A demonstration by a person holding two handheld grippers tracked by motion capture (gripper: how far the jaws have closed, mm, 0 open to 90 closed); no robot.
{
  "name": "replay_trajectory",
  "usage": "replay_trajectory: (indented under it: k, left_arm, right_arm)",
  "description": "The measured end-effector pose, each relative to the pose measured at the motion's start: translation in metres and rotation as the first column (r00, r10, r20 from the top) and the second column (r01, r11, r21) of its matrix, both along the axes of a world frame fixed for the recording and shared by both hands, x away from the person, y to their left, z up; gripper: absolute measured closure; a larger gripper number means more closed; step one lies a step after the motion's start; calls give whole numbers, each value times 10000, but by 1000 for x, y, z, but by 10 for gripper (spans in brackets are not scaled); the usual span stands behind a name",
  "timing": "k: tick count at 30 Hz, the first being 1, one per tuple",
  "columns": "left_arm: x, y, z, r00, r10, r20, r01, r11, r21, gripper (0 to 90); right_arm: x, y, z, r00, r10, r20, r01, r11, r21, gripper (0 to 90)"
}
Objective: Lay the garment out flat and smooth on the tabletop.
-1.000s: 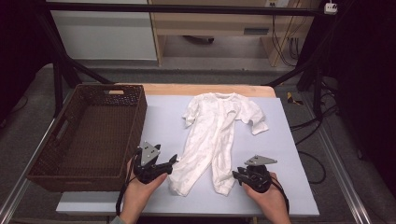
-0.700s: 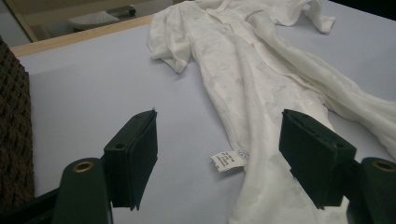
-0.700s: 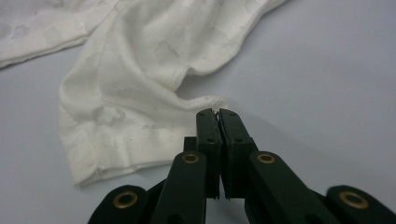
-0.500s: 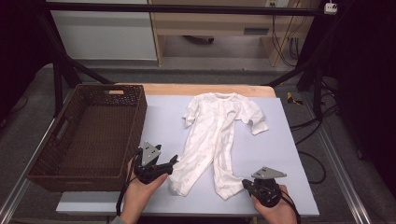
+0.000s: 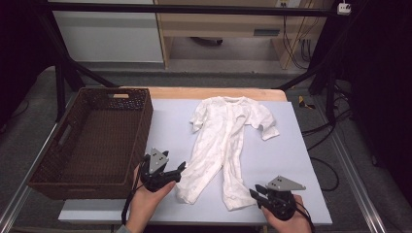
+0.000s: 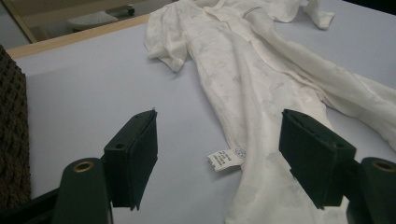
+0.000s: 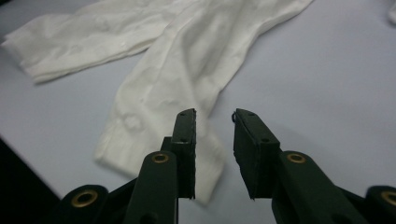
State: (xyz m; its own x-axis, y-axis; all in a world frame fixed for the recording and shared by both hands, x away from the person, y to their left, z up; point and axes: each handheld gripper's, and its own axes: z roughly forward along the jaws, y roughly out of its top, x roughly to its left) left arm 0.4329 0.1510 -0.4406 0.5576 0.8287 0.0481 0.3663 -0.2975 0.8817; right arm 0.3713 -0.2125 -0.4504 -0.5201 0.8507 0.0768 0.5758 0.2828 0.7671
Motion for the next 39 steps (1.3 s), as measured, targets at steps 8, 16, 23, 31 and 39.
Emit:
replay_trajectory:
  k: [8,16,23,31,39]
  left_arm:
    - [-1,-1,-1,10000,-33,-2,33,10000,25,276]
    - [0,-1,0,10000,-50,2,50,10000,-2,276]
    - [0,-1,0,10000,-40,-6,40,10000,-6,276]
    - [-1,-3,-1,9999,-104,-60,104,9999,12,276]
    - [-2,-4,-1,9999,-148,-66,148,9999,-10,276]
  right_arm:
    - [48,18,-13,9993,125,-356,-118,9998,177,684]
    - [46,40,-27,9958,685,-609,-693,9975,-111,621]
    - [42,45,-30,9976,584,-379,-614,9945,-845,744]
    - [42,43,-29,9954,825,-494,-864,9927,-836,900]
    - [41,10,-20,9999,-72,-147,65,9989,-473,900]
